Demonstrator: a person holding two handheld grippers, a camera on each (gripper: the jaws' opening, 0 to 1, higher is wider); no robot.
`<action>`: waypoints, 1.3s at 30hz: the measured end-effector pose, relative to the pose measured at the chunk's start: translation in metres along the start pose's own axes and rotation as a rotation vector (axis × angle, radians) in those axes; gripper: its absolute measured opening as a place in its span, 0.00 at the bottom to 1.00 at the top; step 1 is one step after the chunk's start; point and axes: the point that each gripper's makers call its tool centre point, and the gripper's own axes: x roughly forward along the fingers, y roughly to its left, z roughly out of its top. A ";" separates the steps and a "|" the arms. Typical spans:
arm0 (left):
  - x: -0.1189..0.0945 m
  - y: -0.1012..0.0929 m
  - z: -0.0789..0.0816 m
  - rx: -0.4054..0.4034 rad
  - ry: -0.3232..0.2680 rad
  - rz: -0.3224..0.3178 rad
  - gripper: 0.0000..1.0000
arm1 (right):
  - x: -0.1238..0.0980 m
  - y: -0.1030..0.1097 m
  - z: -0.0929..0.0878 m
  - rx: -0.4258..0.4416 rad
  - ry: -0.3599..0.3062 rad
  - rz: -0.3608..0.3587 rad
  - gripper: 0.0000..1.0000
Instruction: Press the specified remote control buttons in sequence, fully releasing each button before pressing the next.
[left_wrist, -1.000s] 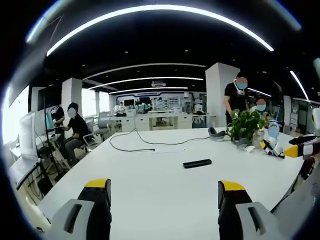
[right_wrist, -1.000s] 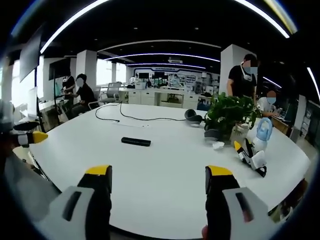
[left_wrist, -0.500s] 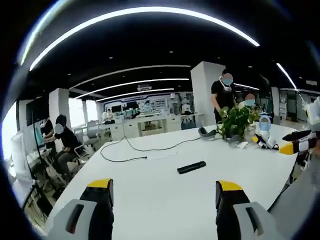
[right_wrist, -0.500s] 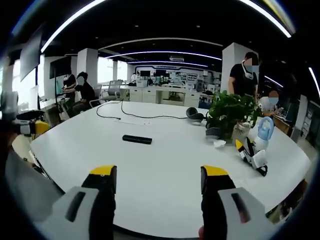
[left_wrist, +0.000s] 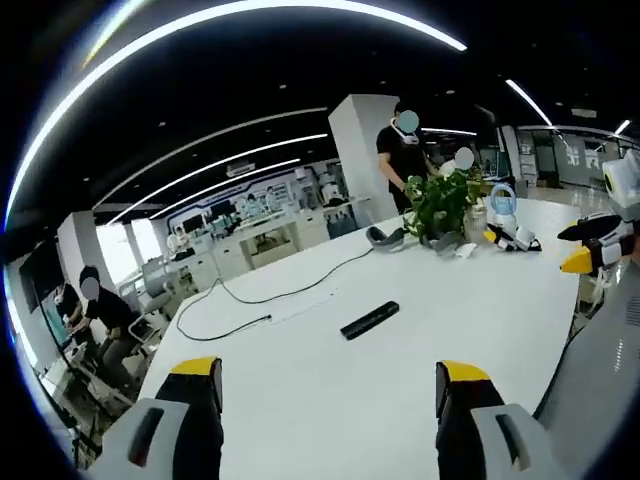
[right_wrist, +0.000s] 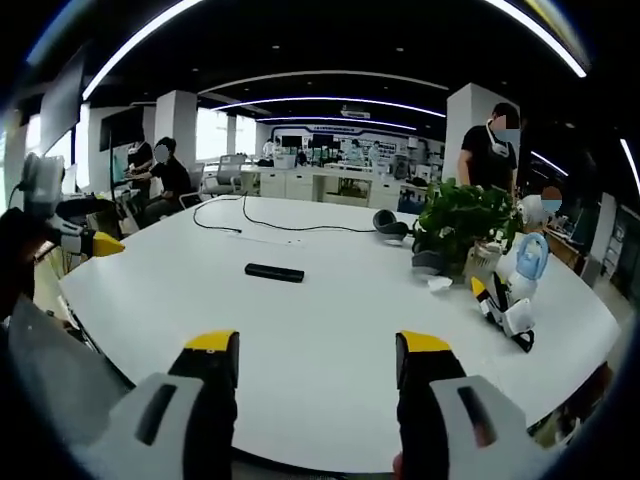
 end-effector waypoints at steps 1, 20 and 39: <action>0.003 0.000 0.000 0.003 0.007 -0.010 0.92 | 0.000 0.000 0.000 -0.001 0.003 0.001 0.63; 0.072 0.005 0.035 0.123 0.076 -0.197 0.84 | 0.003 0.002 -0.012 -0.015 0.073 0.012 0.42; 0.145 -0.018 0.039 0.269 0.160 -0.378 0.77 | 0.003 0.001 -0.026 -0.030 0.163 0.011 0.06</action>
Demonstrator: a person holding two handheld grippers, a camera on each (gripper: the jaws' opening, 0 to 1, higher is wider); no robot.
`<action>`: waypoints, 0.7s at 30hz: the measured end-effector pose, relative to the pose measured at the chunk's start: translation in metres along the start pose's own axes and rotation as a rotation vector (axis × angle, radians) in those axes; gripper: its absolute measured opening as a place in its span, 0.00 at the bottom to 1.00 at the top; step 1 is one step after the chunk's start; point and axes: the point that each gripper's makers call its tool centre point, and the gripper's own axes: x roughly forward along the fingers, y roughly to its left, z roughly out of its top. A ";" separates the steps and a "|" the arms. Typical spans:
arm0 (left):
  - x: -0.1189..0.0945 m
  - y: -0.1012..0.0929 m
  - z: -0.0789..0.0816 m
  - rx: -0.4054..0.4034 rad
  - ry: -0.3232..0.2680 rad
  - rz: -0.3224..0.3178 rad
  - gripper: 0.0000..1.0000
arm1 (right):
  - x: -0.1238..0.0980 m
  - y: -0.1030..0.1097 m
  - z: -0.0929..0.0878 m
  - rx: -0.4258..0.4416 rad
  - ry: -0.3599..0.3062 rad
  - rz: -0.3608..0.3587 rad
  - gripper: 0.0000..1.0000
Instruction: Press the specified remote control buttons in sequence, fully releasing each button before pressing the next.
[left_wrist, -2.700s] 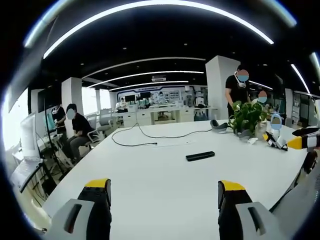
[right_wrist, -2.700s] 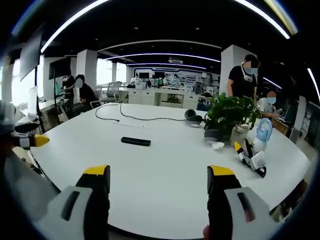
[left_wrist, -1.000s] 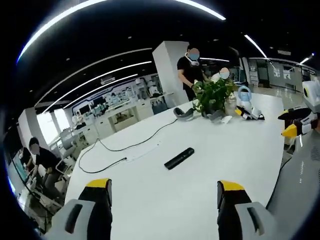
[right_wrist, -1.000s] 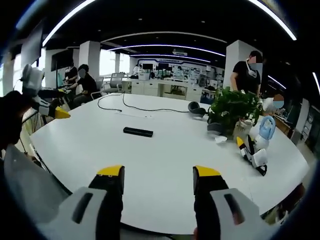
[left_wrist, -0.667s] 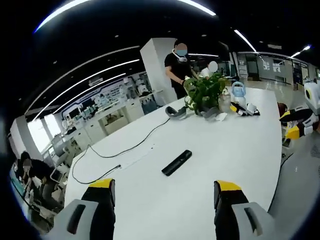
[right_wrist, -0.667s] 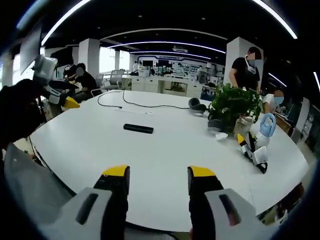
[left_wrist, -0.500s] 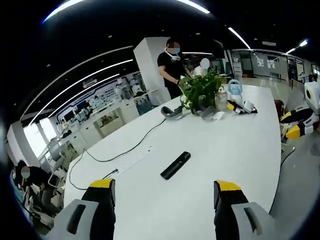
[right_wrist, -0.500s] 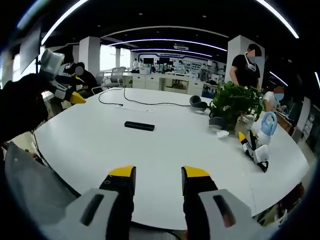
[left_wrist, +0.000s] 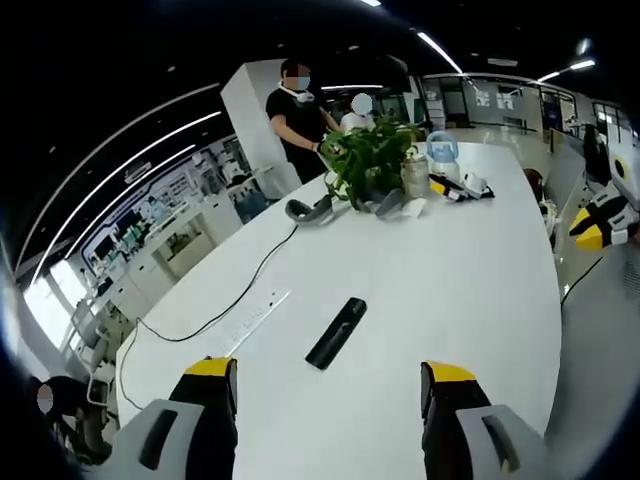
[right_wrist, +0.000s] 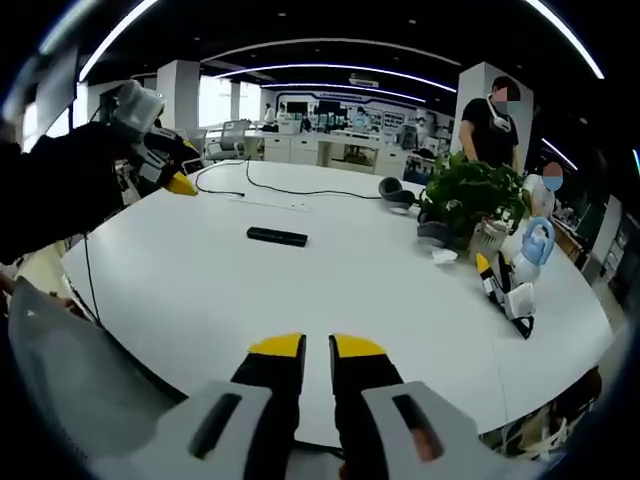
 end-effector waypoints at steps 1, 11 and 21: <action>0.003 0.000 0.000 0.004 0.003 -0.010 0.76 | 0.000 0.001 0.000 0.000 0.003 0.003 0.05; 0.043 0.003 0.000 -0.018 0.064 -0.116 0.71 | 0.001 0.004 -0.006 0.010 0.040 0.018 0.00; 0.084 0.000 -0.009 0.021 0.183 -0.230 0.67 | 0.003 0.006 -0.009 0.006 0.060 0.029 0.00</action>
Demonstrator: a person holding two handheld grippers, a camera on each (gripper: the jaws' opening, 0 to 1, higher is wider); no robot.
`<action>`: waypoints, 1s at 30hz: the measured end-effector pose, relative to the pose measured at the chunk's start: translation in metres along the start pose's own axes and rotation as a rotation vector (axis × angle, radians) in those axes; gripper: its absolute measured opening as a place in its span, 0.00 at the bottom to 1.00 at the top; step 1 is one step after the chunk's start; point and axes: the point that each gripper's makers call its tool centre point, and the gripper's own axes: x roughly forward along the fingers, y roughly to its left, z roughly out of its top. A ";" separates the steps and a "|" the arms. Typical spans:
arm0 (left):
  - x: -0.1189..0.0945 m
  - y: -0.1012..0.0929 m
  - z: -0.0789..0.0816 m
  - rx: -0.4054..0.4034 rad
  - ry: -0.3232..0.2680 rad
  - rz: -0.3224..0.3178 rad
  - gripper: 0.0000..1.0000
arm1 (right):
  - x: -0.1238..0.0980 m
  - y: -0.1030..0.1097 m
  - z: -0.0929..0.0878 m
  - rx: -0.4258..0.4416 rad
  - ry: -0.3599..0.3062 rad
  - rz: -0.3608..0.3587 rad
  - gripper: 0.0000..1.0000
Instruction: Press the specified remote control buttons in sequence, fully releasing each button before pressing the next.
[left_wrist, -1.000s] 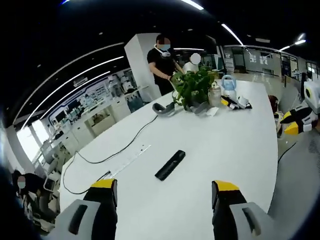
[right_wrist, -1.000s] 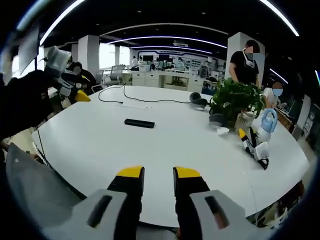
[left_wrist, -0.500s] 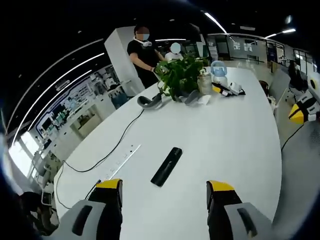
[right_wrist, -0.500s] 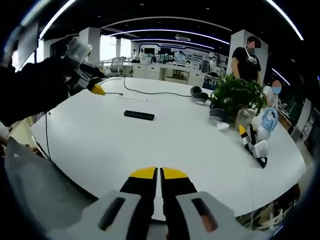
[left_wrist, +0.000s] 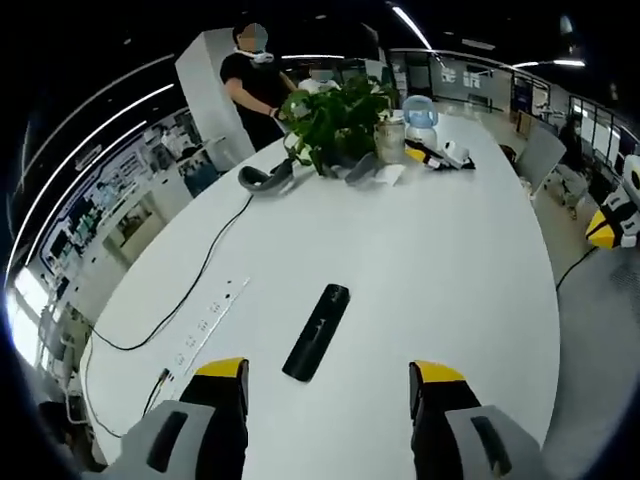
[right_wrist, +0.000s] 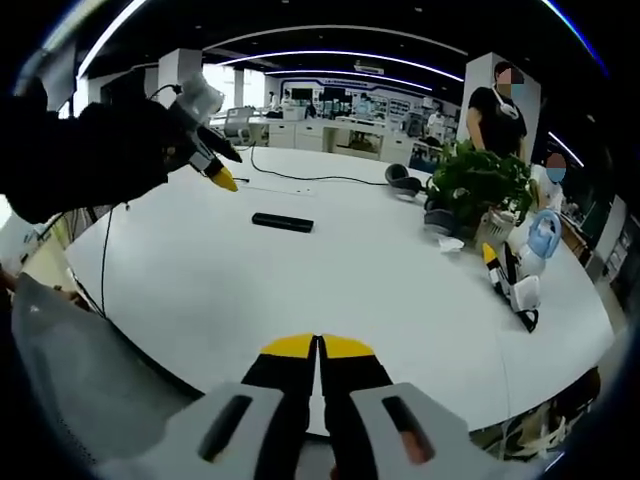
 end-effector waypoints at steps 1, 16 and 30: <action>0.005 0.002 0.001 -0.003 0.008 -0.007 0.66 | 0.000 0.000 -0.001 0.000 0.005 0.000 0.00; 0.056 0.015 -0.007 0.088 0.185 -0.093 0.52 | 0.003 -0.003 -0.009 0.007 0.054 -0.014 0.00; 0.101 0.021 -0.023 0.161 0.265 -0.161 0.56 | 0.003 -0.003 -0.011 0.021 0.063 -0.019 0.00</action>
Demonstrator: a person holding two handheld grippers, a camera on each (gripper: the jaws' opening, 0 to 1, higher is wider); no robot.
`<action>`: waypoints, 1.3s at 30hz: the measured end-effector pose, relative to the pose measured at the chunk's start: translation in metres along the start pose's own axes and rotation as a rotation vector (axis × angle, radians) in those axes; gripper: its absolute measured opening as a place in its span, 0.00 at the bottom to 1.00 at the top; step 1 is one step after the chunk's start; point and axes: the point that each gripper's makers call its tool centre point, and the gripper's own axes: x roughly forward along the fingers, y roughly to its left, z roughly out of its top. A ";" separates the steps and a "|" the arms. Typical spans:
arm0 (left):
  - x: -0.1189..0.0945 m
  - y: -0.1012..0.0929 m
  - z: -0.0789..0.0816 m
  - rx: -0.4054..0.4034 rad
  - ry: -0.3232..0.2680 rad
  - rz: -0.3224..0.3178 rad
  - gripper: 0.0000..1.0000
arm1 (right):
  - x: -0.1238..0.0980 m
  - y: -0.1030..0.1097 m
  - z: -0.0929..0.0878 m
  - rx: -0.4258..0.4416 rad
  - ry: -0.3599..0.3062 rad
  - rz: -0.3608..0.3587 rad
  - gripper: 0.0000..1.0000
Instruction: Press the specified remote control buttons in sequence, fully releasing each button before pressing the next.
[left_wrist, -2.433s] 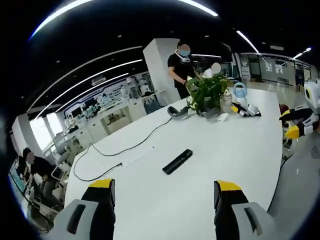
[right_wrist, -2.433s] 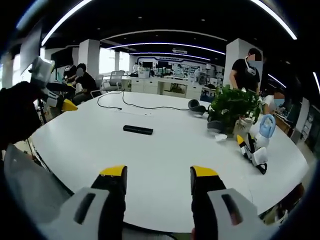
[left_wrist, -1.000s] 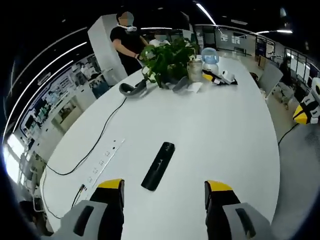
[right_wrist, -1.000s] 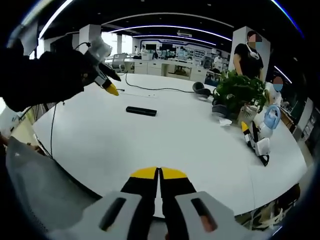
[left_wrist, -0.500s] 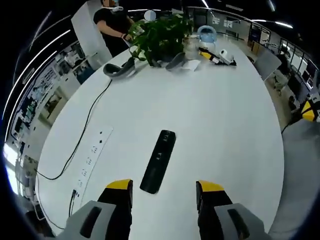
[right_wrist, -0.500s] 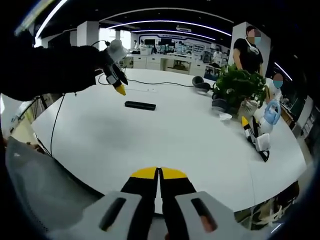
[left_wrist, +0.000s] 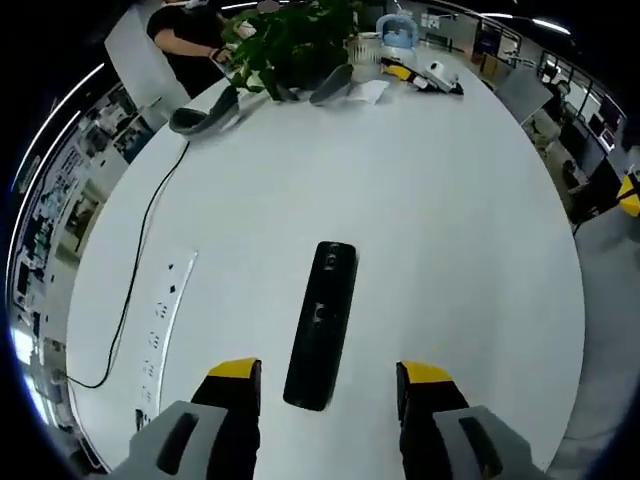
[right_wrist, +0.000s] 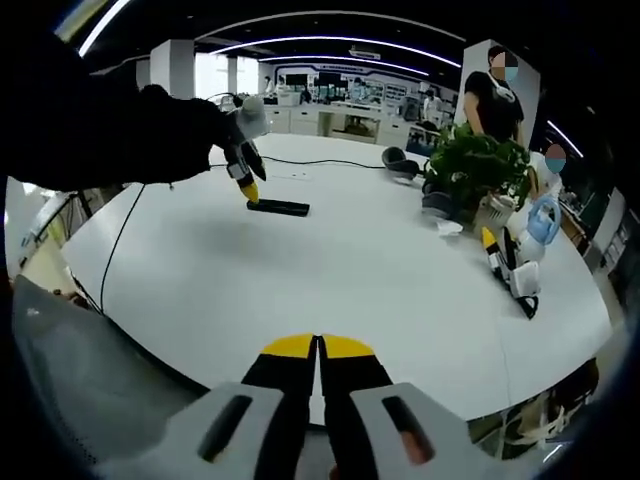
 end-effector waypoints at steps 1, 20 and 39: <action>0.004 0.000 -0.002 -0.003 0.007 -0.011 0.58 | 0.000 0.000 0.000 0.000 -0.001 -0.002 0.00; 0.032 0.005 -0.011 -0.018 0.081 -0.056 0.56 | 0.001 0.001 -0.001 0.007 0.004 0.008 0.00; 0.044 0.000 -0.011 -0.006 0.117 -0.094 0.54 | 0.002 -0.001 -0.003 0.006 0.015 -0.002 0.00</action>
